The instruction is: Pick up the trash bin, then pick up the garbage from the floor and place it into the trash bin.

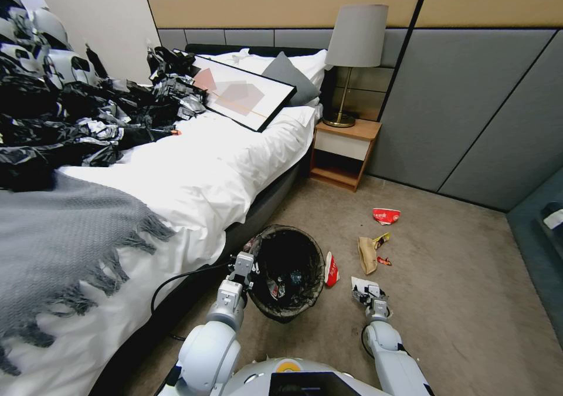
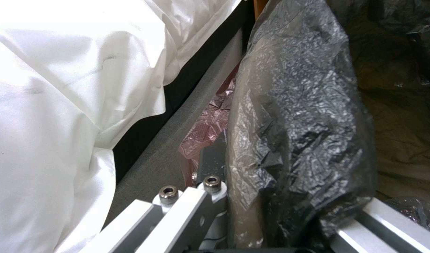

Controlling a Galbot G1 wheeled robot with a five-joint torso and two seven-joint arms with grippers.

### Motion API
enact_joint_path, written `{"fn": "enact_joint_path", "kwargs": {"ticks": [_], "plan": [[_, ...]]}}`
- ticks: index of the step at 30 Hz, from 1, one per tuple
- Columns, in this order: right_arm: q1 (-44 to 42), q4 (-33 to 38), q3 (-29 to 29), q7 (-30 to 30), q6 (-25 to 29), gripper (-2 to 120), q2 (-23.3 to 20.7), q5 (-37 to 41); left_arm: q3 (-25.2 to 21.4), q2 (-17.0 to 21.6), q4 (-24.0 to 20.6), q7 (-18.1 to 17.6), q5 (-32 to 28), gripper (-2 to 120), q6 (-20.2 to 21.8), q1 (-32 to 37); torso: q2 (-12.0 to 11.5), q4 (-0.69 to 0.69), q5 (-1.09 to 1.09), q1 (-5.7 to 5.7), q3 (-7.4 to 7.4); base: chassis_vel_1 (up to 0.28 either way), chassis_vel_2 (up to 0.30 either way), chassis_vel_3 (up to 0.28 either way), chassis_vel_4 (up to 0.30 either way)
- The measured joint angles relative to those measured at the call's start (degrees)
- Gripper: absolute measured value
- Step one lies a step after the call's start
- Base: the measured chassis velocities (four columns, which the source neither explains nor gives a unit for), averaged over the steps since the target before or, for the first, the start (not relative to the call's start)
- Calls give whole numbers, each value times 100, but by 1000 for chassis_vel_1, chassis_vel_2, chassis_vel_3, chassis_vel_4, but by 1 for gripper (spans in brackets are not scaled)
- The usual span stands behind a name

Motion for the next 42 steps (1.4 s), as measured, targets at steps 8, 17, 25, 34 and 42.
{"fn": "enact_joint_path", "kwargs": {"ticks": [8, 17, 25, 34, 42], "plan": [[172, -461, 14, -75, 273, 87, -13, 17, 13, -5, 0, 3, 48, 1, -2, 9, 1, 2, -2, 0, -1, 0, 0, 0, 0], [172, -517, 13, -94, 332, 66, 20, 2, 22, -8, -1, 3, 54, 1, -2, 10, 2, 2, 1, 0, -2, 0, 0, 0, 0], [148, -485, 12, -84, 332, 40, 29, -9, 27, -10, -3, 3, 59, 1, -6, 1, 1, 5, 5, 0, -1, 0, 0, 0, 0], [124, -483, 37, -22, 341, 7, 28, -22, 48, -10, 4, 6, 62, 1, -11, -9, 0, 1, 3, 0, 0, 0, 0, 0, 0], [114, -461, 56, 29, 366, 0, 21, -51, 52, -16, 16, 8, 67, 1, -16, -10, 0, -1, 1, 0, 0, 0, 0, 0, 0]]}}
